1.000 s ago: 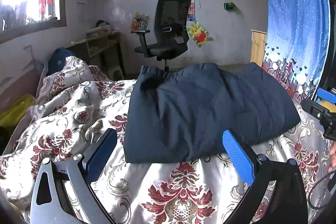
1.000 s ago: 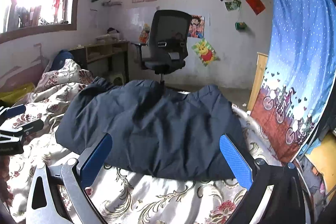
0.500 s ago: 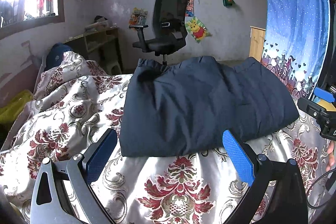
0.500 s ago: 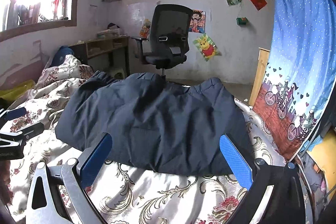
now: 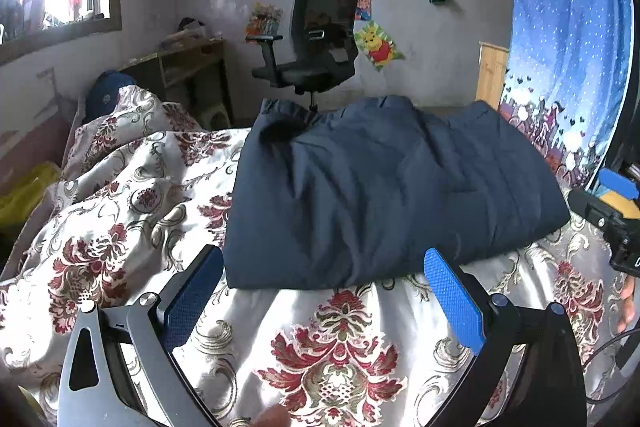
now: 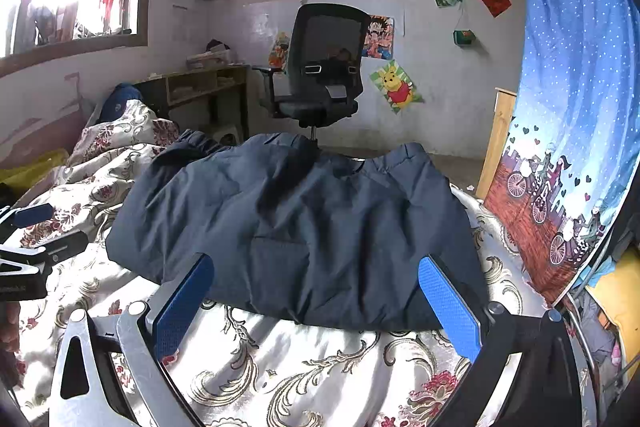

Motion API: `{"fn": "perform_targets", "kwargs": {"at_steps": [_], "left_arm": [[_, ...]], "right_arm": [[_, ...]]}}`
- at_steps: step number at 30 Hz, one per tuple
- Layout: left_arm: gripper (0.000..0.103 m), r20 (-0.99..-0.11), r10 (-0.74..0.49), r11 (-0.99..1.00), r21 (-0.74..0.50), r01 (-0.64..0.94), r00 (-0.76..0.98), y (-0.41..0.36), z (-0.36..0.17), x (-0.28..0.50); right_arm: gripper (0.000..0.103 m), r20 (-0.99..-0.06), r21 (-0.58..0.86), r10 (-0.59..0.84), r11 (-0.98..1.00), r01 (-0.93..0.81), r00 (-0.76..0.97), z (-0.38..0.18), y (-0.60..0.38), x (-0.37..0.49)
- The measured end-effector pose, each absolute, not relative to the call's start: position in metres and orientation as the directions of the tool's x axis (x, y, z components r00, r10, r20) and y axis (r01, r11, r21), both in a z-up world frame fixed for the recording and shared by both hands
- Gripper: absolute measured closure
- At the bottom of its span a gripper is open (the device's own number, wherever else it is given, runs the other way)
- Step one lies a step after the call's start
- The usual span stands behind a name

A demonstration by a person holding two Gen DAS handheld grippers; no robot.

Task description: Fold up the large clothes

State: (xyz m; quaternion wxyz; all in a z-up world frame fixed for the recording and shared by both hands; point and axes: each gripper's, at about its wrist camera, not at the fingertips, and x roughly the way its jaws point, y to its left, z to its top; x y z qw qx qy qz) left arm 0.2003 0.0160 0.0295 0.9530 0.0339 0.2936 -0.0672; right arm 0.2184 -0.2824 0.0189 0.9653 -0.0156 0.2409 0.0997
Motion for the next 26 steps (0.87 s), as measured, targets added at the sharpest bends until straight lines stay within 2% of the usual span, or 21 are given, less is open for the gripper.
{"fn": "perform_targets", "kwargs": {"at_steps": [10, 26], "left_arm": [[0.004, -0.573, -0.114, 0.982, 0.061, 0.181, 0.812, 0.008, 0.022, 0.198], [0.004, -0.603, -0.137, 0.977, 0.048, 0.207, 0.786, 0.007, 0.014, 0.202]], "right_arm": [[0.000, -0.477, 0.019, 0.188, 0.979, -0.204, 0.858, 0.015, -0.282, 0.218], [0.000, -0.511, 0.036, 0.190, 0.979, -0.200, 0.838, 0.006, -0.287, 0.221]]}}
